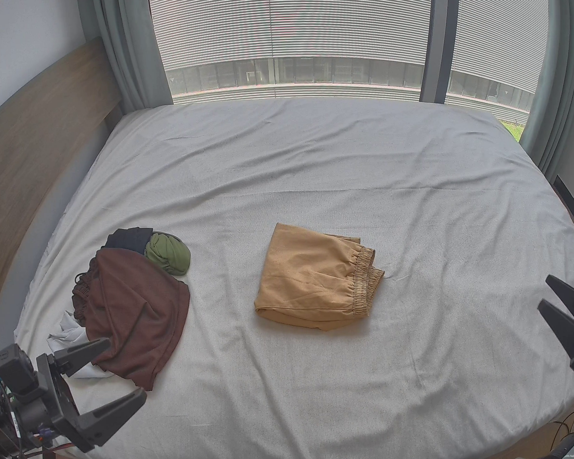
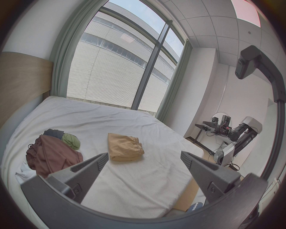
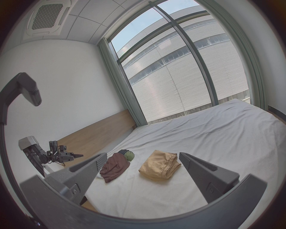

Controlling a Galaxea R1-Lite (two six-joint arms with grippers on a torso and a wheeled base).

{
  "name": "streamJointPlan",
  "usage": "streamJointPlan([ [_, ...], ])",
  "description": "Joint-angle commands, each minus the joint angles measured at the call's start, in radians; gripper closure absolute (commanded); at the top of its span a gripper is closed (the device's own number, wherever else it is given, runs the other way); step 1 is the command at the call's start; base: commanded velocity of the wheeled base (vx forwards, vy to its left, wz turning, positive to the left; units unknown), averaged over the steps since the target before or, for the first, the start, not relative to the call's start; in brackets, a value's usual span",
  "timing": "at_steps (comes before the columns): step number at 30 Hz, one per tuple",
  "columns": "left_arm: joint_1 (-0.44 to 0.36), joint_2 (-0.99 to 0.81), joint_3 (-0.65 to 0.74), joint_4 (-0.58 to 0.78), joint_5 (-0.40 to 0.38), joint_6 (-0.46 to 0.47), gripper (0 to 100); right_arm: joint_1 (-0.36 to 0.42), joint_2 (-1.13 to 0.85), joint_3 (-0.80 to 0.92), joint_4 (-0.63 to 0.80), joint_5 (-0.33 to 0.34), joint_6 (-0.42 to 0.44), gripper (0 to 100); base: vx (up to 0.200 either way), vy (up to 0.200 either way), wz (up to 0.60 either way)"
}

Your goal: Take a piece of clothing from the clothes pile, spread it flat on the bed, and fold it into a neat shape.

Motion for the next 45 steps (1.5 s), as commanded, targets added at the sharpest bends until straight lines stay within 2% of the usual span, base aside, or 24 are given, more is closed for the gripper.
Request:
streamJointPlan([
  [1,0.012,-0.348,0.017,0.270,0.006,-0.008,0,-0.046,-0.423,0.018,0.318,0.005,-0.059,0,0.000,0.000,0.00],
  [4,0.019,-0.452,0.017,0.387,0.006,-0.022,0,-0.093,-0.567,0.018,0.446,0.006,-0.090,0,0.000,0.000,0.00],
  [10,0.019,-0.640,0.017,0.563,0.006,-0.028,0,-0.087,-0.787,0.008,0.673,0.006,-0.094,0,0.000,0.000,0.00],
  [11,0.019,-0.644,0.017,0.568,0.006,-0.028,0,-0.086,-0.791,0.008,0.677,0.006,-0.094,0,0.000,0.000,0.00],
  [12,0.020,-0.710,0.017,0.632,0.007,-0.028,0,-0.086,-0.836,0.012,0.743,0.006,-0.094,0,0.000,0.000,0.00],
  [19,0.063,-0.885,0.017,0.838,0.027,-0.030,0,-0.102,-0.880,0.018,0.838,-0.011,-0.094,0,0.000,0.000,0.00],
  [22,0.063,-0.879,0.017,0.821,0.035,-0.028,0,-0.102,-0.880,0.018,0.860,-0.109,-0.133,0,0.000,0.000,0.00],
  [25,0.068,-0.879,0.017,0.818,0.084,-0.021,0,-0.101,-0.879,0.018,0.935,-0.285,-0.202,0,0.000,0.000,0.00],
  [27,0.072,-0.879,0.017,0.818,0.104,-0.021,0,-0.101,-0.879,0.017,0.943,-0.383,-0.218,0,0.000,0.000,0.00],
  [28,0.074,-0.879,0.017,0.818,0.108,-0.021,0,-0.101,-0.879,0.017,0.943,-0.396,-0.220,0,0.000,0.000,0.00],
  [30,0.092,-0.877,0.017,0.821,0.151,-0.027,0,-0.102,-0.877,0.014,0.953,-0.471,-0.220,0,0.000,0.000,0.00],
  [32,0.114,-0.877,0.017,0.829,0.177,-0.025,0,-0.102,-0.877,0.012,0.955,-0.494,-0.226,0,0.000,0.000,0.00],
  [40,0.218,-0.886,0.017,0.829,0.242,-0.025,0,-0.102,-0.877,0.015,0.947,-0.495,-0.234,0,0.000,0.000,0.00],
  [41,0.284,-0.923,0.017,0.830,0.236,-0.021,0,-0.102,-0.877,0.017,0.943,-0.495,-0.234,0,0.000,0.000,0.00],
  [45,0.279,-0.945,0.017,0.829,0.282,-0.014,0,-0.102,-0.877,0.017,0.943,-0.495,-0.240,0,0.000,0.000,0.00],
])
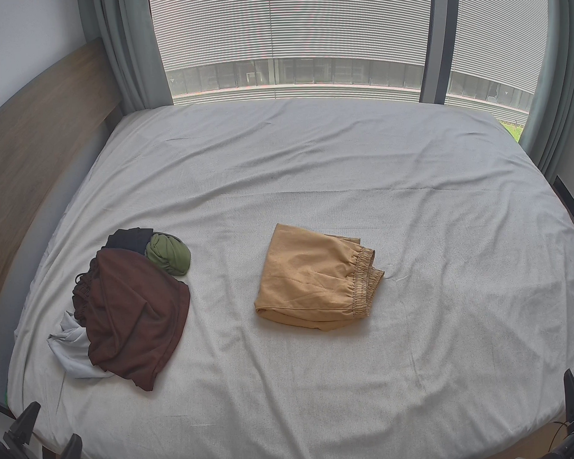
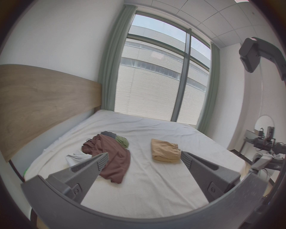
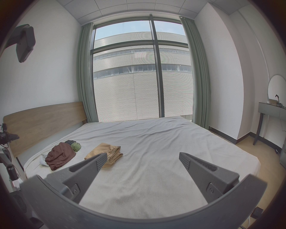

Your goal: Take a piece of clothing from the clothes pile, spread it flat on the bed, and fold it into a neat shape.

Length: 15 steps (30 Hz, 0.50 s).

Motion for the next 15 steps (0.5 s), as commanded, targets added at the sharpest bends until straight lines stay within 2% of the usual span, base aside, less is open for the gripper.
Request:
streamJointPlan([
  [1,0.034,-0.040,0.018,-0.001,0.038,0.005,0,0.001,-0.008,0.016,-0.007,-0.001,-0.009,0,0.000,0.000,0.00],
  [10,0.030,-0.045,0.018,0.001,0.037,0.024,0,0.001,-0.008,0.016,-0.007,-0.024,-0.022,0,0.000,0.000,0.00],
  [12,0.031,-0.045,0.018,0.001,0.058,0.025,0,0.001,-0.008,0.016,-0.009,-0.021,-0.052,0,0.000,0.000,0.00],
  [15,0.031,-0.043,0.018,0.006,0.164,0.041,0,0.001,-0.008,0.018,-0.015,0.016,-0.062,0,0.000,0.000,0.00],
])
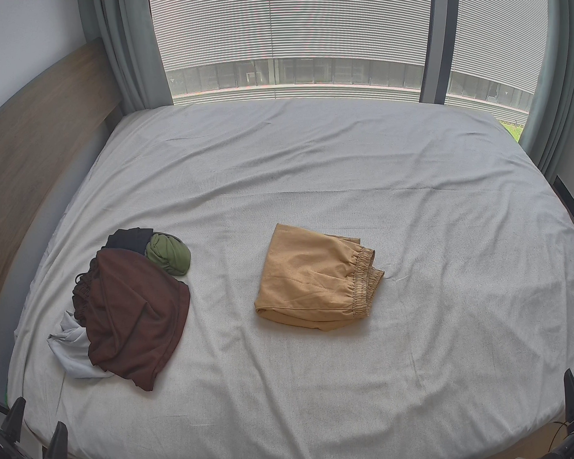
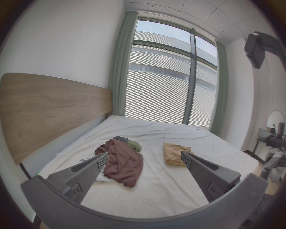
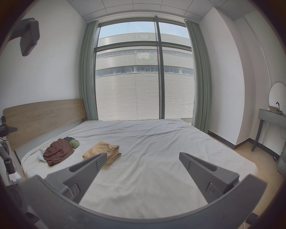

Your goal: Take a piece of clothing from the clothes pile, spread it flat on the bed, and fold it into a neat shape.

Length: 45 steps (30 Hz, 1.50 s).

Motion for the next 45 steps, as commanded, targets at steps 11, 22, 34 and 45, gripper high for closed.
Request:
streamJointPlan([
  [11,-0.007,-0.002,0.018,0.068,0.105,0.140,0,0.002,-0.008,0.018,0.000,0.028,0.002,0,0.000,0.000,0.00],
  [22,-0.005,-0.011,0.018,0.066,0.105,0.139,0,0.000,-0.010,0.018,-0.006,0.039,0.007,0,0.000,0.000,0.00],
  [34,-0.007,-0.011,0.018,0.066,0.105,0.137,0,0.000,-0.010,-0.005,0.123,0.045,-0.041,0,0.000,0.000,0.00],
  [45,-0.007,-0.011,0.018,0.068,0.103,0.140,0,0.003,-0.011,0.018,0.065,0.048,-0.033,0,0.000,0.000,0.00],
])
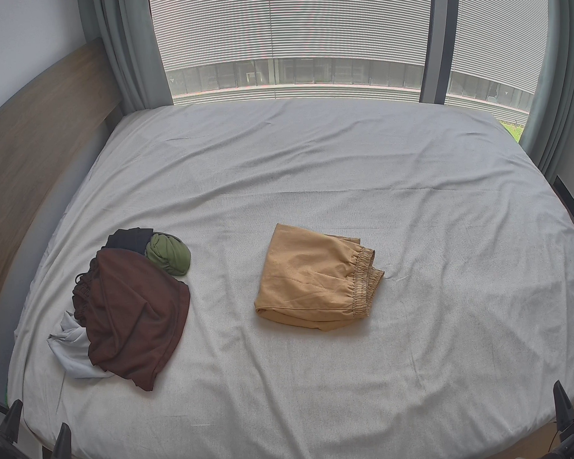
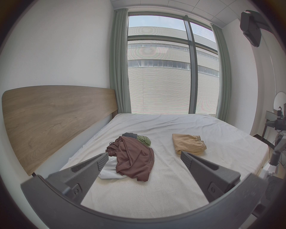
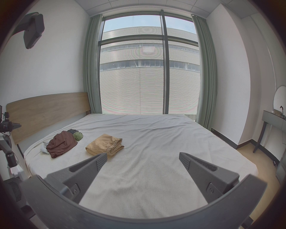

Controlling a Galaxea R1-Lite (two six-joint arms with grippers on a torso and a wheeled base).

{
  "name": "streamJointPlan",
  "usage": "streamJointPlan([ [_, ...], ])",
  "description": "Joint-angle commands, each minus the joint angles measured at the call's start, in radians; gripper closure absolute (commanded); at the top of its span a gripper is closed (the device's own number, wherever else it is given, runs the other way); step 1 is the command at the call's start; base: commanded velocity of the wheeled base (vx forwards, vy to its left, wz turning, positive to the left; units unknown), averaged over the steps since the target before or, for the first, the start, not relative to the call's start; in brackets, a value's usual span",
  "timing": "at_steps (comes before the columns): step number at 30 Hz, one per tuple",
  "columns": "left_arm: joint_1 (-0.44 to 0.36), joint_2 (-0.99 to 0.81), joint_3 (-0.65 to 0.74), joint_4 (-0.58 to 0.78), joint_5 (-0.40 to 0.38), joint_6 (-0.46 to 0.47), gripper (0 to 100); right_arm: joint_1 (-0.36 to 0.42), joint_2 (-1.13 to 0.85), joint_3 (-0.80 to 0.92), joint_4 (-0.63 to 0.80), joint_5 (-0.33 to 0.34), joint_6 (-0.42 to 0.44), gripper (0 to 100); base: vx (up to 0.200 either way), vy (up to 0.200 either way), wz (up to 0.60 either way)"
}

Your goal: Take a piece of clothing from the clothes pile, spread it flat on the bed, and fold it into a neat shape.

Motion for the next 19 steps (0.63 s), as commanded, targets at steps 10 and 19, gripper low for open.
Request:
streamJointPlan([
  [10,0.001,-0.010,0.018,0.001,0.000,0.003,0,0.001,-0.013,0.018,0.001,-0.002,0.007,0,0.000,0.000,0.00],
  [19,0.001,-0.010,0.018,0.001,-0.001,0.003,0,0.001,-0.013,0.018,0.001,-0.005,0.011,0,0.000,0.000,0.00],
])
